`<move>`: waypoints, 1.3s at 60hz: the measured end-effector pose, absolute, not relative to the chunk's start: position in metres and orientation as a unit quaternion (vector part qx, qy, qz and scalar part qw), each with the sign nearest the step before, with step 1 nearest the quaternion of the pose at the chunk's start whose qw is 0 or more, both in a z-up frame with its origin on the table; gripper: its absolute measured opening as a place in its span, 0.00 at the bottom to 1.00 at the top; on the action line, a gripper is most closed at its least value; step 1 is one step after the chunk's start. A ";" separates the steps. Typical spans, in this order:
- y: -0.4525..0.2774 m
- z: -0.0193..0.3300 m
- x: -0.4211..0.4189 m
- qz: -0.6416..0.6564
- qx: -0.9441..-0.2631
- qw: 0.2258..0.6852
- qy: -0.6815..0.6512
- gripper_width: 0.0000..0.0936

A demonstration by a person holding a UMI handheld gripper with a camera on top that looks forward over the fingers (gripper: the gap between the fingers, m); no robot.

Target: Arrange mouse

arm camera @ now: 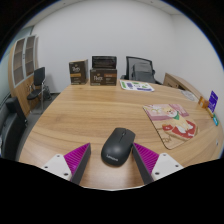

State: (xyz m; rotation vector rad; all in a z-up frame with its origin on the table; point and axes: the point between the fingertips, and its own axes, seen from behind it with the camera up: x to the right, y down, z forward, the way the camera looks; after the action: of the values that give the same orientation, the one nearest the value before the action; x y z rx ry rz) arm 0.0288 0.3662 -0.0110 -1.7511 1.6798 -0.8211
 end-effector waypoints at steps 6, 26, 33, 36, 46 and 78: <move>0.371 -0.012 0.043 -0.300 -0.655 0.290 0.630 0.93; 0.391 -0.014 0.070 -0.290 -0.667 0.301 0.617 0.83; 0.386 -0.015 0.072 -0.294 -0.664 0.300 0.618 0.57; 0.386 -0.015 0.072 -0.297 -0.669 0.297 0.613 0.54; 0.386 -0.015 0.071 -0.286 -0.671 0.293 0.619 0.36; 0.270 0.155 0.136 -0.350 -0.592 0.346 0.638 0.32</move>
State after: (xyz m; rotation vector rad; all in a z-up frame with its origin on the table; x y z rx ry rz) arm 0.1357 0.2698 0.1549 -1.5370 1.6564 -0.9081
